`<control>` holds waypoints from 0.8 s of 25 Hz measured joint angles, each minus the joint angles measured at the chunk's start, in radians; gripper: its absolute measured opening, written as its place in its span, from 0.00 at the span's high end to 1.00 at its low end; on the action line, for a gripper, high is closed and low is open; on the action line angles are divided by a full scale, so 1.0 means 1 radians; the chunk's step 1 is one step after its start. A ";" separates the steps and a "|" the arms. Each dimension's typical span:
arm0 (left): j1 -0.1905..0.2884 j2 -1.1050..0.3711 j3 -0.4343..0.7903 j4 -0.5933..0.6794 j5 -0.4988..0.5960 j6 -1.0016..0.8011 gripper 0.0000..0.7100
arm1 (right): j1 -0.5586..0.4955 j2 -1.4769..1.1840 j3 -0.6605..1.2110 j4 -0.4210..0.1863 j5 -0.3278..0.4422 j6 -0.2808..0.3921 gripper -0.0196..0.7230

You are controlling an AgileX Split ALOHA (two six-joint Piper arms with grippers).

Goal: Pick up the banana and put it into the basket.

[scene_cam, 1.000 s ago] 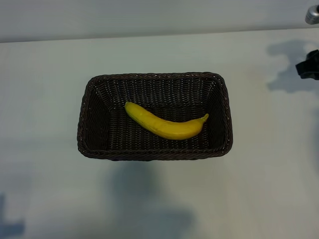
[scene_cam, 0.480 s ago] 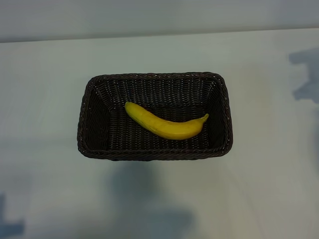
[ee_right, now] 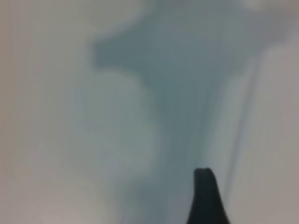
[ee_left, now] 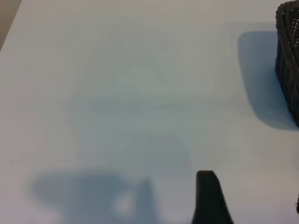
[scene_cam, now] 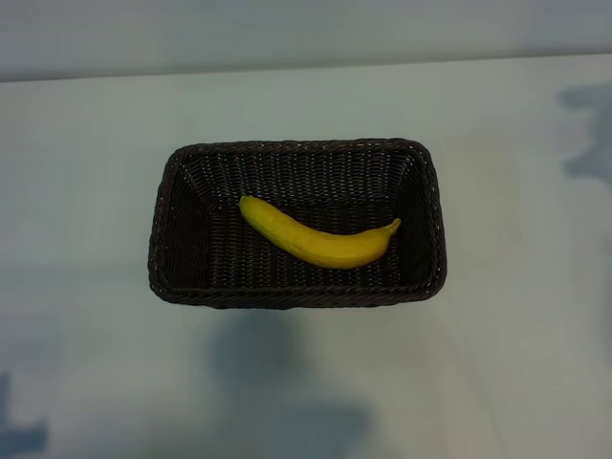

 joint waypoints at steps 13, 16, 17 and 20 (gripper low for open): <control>0.000 0.000 0.000 0.000 0.000 0.000 0.33 | 0.000 -0.296 0.000 0.010 0.134 0.059 0.32; 0.000 0.000 0.000 0.000 0.000 0.000 0.33 | 0.000 -0.357 0.000 0.012 0.173 0.060 0.32; 0.000 0.000 0.000 0.000 0.000 0.000 0.33 | 0.000 -0.375 0.000 0.014 0.182 0.060 0.32; 0.000 0.000 0.000 0.000 0.000 0.000 0.33 | 0.000 -0.443 0.008 0.025 0.205 0.060 0.32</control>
